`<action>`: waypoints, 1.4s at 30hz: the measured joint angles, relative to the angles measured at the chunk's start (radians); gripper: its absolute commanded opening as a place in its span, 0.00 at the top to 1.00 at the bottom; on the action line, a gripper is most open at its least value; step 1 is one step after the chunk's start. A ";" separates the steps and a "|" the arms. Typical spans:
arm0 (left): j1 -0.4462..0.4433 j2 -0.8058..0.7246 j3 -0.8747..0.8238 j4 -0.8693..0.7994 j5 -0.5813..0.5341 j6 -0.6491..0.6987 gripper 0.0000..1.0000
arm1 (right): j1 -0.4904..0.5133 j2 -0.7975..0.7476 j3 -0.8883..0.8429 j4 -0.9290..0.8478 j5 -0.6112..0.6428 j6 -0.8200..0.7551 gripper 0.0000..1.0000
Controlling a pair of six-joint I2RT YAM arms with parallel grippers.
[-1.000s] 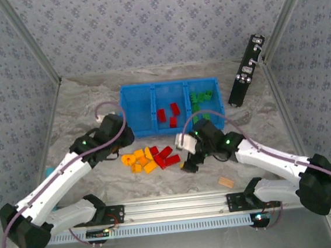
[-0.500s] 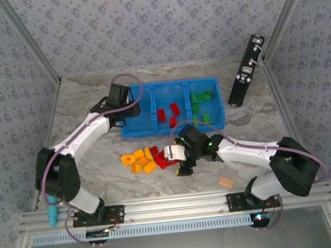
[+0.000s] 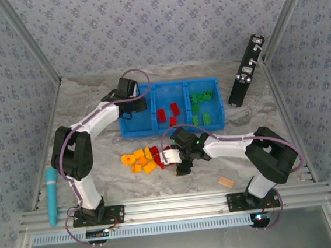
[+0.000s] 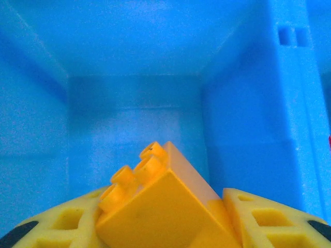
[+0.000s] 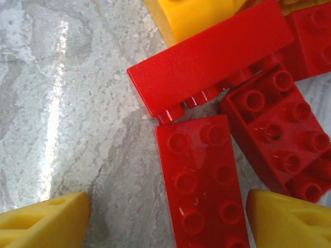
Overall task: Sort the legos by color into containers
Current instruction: Place the lego in the container, then pick up the lego from the bottom-center of the table, then place the lego in the container.
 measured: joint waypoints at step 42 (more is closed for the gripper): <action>-0.100 -0.877 -0.636 -0.426 -0.032 -0.234 0.23 | -0.261 0.220 0.529 -0.055 0.177 -0.046 0.63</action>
